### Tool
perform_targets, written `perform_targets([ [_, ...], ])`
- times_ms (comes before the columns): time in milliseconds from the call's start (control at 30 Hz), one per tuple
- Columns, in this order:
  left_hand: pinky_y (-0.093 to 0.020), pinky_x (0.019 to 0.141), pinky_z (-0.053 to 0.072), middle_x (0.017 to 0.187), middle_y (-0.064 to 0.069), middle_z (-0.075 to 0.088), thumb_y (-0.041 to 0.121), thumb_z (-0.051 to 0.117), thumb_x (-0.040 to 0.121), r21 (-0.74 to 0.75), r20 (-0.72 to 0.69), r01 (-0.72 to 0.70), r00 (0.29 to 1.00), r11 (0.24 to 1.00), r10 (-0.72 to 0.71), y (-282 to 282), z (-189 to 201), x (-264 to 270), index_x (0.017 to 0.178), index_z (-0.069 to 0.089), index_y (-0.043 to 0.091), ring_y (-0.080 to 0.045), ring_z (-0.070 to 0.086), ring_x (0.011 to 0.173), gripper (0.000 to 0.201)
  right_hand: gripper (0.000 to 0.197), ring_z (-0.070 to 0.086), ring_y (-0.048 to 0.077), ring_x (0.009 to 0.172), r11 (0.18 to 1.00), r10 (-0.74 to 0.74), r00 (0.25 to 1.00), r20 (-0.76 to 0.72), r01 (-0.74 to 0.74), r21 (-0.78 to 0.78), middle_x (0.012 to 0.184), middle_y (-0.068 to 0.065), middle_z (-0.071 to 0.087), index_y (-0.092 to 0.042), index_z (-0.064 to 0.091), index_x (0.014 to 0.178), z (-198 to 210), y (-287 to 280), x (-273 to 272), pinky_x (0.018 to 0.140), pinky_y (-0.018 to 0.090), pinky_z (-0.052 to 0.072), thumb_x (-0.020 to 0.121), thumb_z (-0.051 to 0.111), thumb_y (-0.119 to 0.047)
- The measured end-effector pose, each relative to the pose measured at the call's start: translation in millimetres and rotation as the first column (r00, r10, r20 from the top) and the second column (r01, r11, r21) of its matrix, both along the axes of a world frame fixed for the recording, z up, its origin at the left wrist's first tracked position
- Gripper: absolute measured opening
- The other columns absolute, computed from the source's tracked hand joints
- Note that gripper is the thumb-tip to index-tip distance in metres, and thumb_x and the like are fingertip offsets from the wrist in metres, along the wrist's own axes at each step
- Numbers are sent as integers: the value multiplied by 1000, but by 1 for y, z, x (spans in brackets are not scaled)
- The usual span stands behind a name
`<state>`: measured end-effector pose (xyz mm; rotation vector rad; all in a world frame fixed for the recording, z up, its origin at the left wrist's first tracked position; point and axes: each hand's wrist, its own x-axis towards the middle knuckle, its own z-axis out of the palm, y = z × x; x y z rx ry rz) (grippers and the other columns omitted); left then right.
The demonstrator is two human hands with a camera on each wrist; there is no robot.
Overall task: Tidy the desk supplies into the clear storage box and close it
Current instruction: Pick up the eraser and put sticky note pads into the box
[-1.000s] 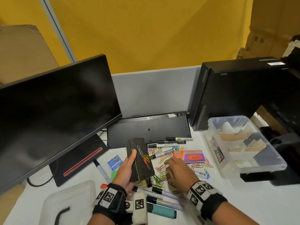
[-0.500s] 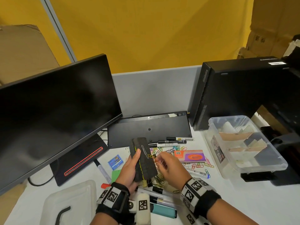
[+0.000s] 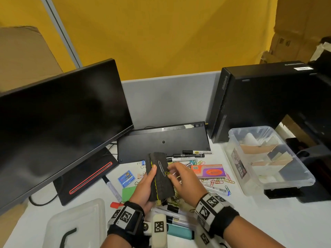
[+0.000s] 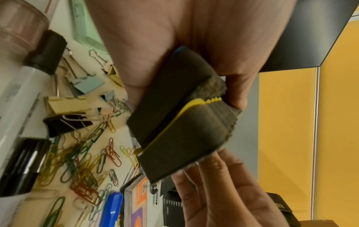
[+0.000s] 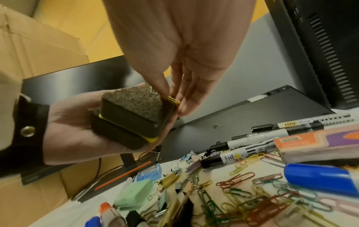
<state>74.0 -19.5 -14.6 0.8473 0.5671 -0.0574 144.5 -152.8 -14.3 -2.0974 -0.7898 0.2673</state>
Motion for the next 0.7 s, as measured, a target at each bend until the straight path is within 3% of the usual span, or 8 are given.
perform_targets([
  [100, -51, 97, 47, 120, -17, 65, 44, 53, 84, 16, -6, 8, 1000, 1000, -8, 3, 0, -1, 130, 51, 17, -31, 61, 113, 54, 8, 52, 2, 78, 1000, -1, 1000, -1, 1, 6, 88, -9, 55, -25, 53, 95, 2, -1, 1, 71, 11, 44, 93, 54, -17],
  [200, -47, 89, 52, 119, -14, 66, 48, 56, 81, 54, -31, -15, 999, 998, 17, 9, -3, -3, 130, 51, 19, -30, 63, 110, 57, 5, 52, 5, 76, 996, -6, 999, 53, 10, -83, 86, -8, 55, -24, 51, 92, -4, -8, 2, 72, 20, 49, 95, 50, -20],
  [267, -46, 88, 52, 120, -13, 66, 50, 58, 78, 64, -35, -28, 999, 998, 30, 14, -6, -3, 132, 49, 20, -28, 63, 109, 63, 5, 55, 8, 80, 970, -17, 998, 61, 31, -239, 92, -6, 57, -23, 52, 94, -11, -17, 6, 77, 24, 51, 96, 47, -21],
  [367, -44, 84, 53, 117, -12, 67, 45, 58, 80, 69, -27, -41, 999, 997, 43, 15, -6, -3, 131, 50, 22, -28, 66, 105, 56, 22, 54, 15, 106, 870, 60, 996, 66, -20, -493, 118, -2, 57, -20, 56, 115, -17, -27, 9, 88, 28, 48, 95, 48, -16],
  [433, -46, 83, 54, 115, -12, 68, 40, 55, 86, 86, -16, -38, 999, 996, 39, 12, -5, -2, 129, 51, 22, -28, 66, 103, 47, 27, 50, 12, 114, 904, 66, 993, 102, -16, -427, 124, -6, 54, -21, 55, 122, -12, -26, 8, 92, 26, 44, 96, 47, -21],
  [567, -56, 96, 47, 120, -16, 65, 34, 57, 87, 106, -4, -12, 1000, 994, 13, 4, -7, -1, 130, 49, 21, -34, 61, 112, 46, 19, 50, 0, 97, 996, 43, 995, 86, -36, -84, 108, -14, 53, -25, 55, 114, 7, -9, 0, 86, 19, 45, 96, 49, -30],
  [700, -60, 102, 39, 123, -20, 62, 20, 54, 91, 72, 22, 5, 1000, 997, -6, 0, -9, 1, 133, 45, 19, -35, 58, 116, 43, 20, 53, 1, 89, 998, 10, 1000, -22, -9, 66, 103, -6, 55, -20, 56, 113, 14, 6, -7, 74, 8, 43, 94, 55, -24],
])
